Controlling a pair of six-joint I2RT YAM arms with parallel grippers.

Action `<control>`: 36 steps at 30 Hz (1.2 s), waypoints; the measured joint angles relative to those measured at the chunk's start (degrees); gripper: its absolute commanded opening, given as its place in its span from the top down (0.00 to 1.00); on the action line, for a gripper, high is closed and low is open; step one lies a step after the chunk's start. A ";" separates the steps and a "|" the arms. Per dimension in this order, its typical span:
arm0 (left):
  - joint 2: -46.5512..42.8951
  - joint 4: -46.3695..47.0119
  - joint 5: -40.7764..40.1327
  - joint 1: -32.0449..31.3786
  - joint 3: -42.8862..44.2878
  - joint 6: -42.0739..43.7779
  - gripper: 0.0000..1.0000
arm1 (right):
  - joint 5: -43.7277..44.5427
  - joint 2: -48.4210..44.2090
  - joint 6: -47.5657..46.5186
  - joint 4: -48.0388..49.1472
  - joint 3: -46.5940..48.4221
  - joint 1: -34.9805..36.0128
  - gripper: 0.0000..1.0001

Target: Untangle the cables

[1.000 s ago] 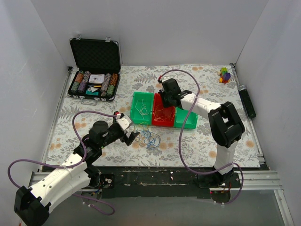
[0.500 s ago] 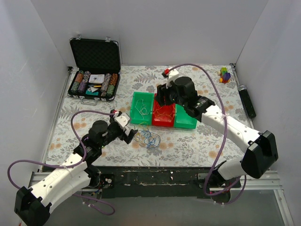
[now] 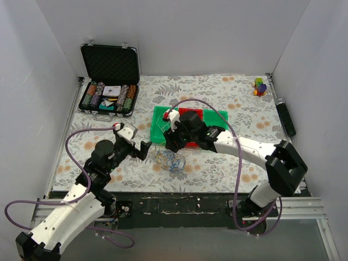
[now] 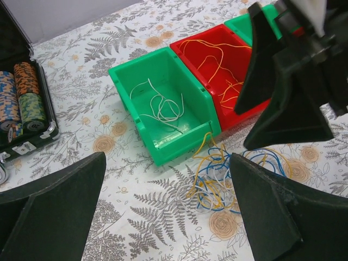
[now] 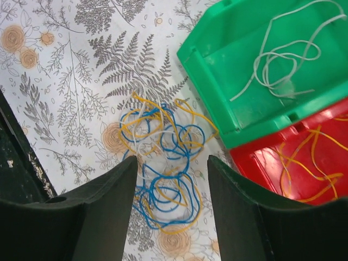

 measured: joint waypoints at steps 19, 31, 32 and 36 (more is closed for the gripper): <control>0.72 -2.25 -0.39 0.11 0.42 -1.33 0.02 | -0.39 15.82 -1.60 1.55 8.04 2.43 0.85; 1.29 -2.05 -0.48 0.11 0.42 -1.51 0.02 | -0.59 10.86 -0.96 0.35 7.96 2.80 0.99; 1.40 -2.03 -0.48 0.13 0.42 -1.53 0.02 | -0.92 8.44 -0.76 0.07 7.80 2.91 0.99; 1.88 -1.77 -0.52 0.22 0.42 -1.70 0.02 | -2.64 -4.96 1.09 0.55 5.70 3.21 0.99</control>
